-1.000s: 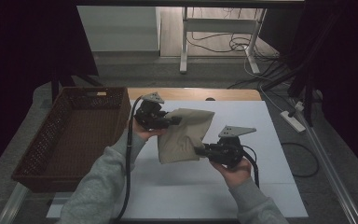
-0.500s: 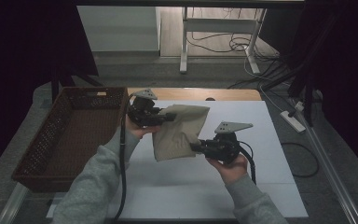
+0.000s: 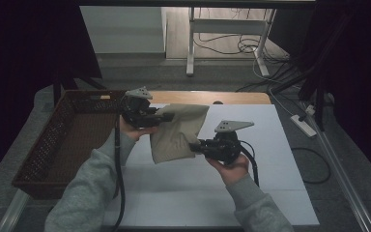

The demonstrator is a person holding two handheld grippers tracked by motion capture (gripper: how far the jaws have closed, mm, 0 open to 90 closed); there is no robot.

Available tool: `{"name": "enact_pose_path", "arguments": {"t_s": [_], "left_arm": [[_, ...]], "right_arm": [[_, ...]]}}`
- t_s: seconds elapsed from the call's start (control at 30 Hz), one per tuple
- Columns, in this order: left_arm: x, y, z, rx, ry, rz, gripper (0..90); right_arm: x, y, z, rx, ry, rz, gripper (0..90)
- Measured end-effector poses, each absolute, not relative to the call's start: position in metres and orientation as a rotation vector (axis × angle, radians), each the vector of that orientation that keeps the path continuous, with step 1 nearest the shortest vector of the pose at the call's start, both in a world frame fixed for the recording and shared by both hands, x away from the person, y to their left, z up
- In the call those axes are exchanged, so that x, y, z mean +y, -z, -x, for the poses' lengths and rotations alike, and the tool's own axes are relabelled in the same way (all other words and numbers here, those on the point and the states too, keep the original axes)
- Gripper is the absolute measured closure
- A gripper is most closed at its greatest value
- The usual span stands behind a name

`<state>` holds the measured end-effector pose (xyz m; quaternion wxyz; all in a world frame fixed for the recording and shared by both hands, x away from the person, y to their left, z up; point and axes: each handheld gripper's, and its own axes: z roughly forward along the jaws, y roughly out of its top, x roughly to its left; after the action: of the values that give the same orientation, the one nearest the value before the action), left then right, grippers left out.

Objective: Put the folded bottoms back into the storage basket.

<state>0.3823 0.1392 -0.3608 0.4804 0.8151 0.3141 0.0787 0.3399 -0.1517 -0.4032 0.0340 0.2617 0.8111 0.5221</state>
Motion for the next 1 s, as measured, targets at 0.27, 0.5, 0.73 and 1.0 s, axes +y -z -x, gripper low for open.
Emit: {"name": "enact_pose_path", "arguments": {"t_s": [0.27,0.5,0.73,1.0], "left_arm": [[0.149,0.352,-0.381,0.769,-0.207,-1.976,67.8],[0.161,0.347,-0.38,0.78,-0.221,-1.963,67.9],[0.172,0.343,-0.379,0.792,-0.233,-1.954,67.8],[0.187,0.34,-0.377,0.81,-0.251,-1.945,67.9]], "right_arm": [[-0.141,0.393,-0.345,2.488,-1.62,-0.782,76.6],[-0.131,0.389,-0.349,2.487,-1.631,-0.765,76.7],[-0.12,0.386,-0.353,2.493,-1.638,-0.746,76.7],[-0.106,0.383,-0.358,2.504,-1.641,-0.73,76.7]]}}
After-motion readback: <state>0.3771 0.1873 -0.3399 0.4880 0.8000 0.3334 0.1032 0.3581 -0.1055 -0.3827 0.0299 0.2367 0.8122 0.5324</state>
